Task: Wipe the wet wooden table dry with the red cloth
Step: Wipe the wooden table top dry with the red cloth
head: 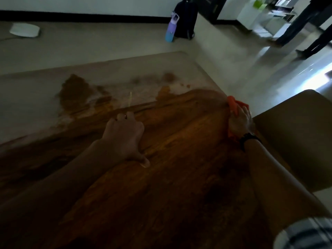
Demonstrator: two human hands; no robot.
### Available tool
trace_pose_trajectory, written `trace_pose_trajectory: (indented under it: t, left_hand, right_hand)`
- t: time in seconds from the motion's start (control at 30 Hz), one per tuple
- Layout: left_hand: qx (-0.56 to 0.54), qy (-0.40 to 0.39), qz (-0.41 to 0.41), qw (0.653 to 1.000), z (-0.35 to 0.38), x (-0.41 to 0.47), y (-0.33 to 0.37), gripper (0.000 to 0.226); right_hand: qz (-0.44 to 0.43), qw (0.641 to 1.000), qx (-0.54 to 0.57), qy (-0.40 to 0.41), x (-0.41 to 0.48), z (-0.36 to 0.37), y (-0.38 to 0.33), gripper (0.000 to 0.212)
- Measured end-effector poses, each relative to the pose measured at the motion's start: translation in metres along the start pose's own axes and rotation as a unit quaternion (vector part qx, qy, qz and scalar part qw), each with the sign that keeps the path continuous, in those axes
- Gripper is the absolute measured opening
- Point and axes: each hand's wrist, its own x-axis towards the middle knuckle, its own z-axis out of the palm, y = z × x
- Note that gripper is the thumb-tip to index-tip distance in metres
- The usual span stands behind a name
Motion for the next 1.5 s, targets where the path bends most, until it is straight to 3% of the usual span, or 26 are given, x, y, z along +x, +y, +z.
trace_pose_trajectory:
  t: [0.1, 0.2, 0.4, 0.6, 0.67, 0.77, 0.83, 0.93, 1.0, 1.07, 1.13, 1.3, 1.43, 1.5]
  left_hand:
    - [-0.017, 0.007, 0.001, 1.000, 0.004, -0.002, 0.000, 0.085]
    - [-0.020, 0.000, -0.006, 1.000, 0.004, 0.000, 0.001, 0.084]
    - [-0.034, 0.002, -0.014, 0.999, 0.004, 0.003, 0.003, 0.092]
    - [-0.094, 0.044, 0.008, 0.995, 0.029, -0.024, -0.027, 0.103]
    - [-0.132, 0.099, -0.019, 0.986, 0.051, -0.052, -0.048, 0.102]
    - [-0.173, 0.269, -0.103, 0.942, 0.088, -0.103, -0.082, 0.098]
    - [-0.198, 0.335, -0.167, 0.906, 0.106, -0.132, -0.106, 0.093]
    - [-0.280, 0.344, -0.273, 0.854, 0.127, -0.152, -0.138, 0.094]
    - [-0.394, 0.324, -0.331, 0.794, 0.136, -0.151, -0.146, 0.092]
    - [-0.506, 0.323, -0.339, 0.724, 0.145, -0.147, -0.145, 0.085]
    - [-0.562, 0.343, -0.322, 0.680, 0.152, -0.146, -0.144, 0.080]
    - [-0.598, 0.381, -0.326, 0.625, 0.160, -0.142, -0.150, 0.076]
    - [-0.581, 0.414, -0.330, 0.618, 0.158, -0.146, -0.146, 0.074]
    - [-0.566, 0.428, -0.322, 0.627, 0.154, -0.148, -0.146, 0.075]
  right_hand:
    - [0.039, 0.999, 0.023, 0.014, 0.001, -0.003, 0.010, 0.059]
    - [0.029, 0.999, 0.016, -0.012, 0.003, 0.003, -0.020, 0.051]
    - [-0.115, 0.988, -0.035, -0.099, -0.012, 0.035, -0.110, 0.051]
    - [-0.222, 0.965, -0.034, -0.132, -0.105, 0.054, -0.164, 0.051]
    - [-0.250, 0.957, -0.038, -0.144, -0.147, 0.062, -0.174, 0.051]
    - [-0.312, 0.937, -0.054, -0.148, -0.200, 0.067, -0.174, 0.051]
    - [-0.331, 0.932, -0.071, -0.125, -0.207, 0.066, -0.171, 0.052]
    - [-0.198, 0.972, -0.046, -0.118, -0.202, 0.069, -0.194, 0.053]
    - [-0.151, 0.978, -0.043, -0.139, -0.214, 0.077, -0.225, 0.053]
    - [-0.204, 0.966, -0.057, -0.146, -0.243, 0.089, -0.255, 0.052]
    - [-0.276, 0.947, -0.057, -0.153, -0.277, 0.101, -0.279, 0.052]
    - [-0.417, 0.888, -0.065, -0.181, -0.365, 0.120, -0.315, 0.052]
    - [-0.493, 0.842, -0.097, -0.199, -0.383, 0.116, -0.308, 0.055]
    - [-0.475, 0.854, -0.088, -0.192, -0.365, 0.112, -0.306, 0.055]
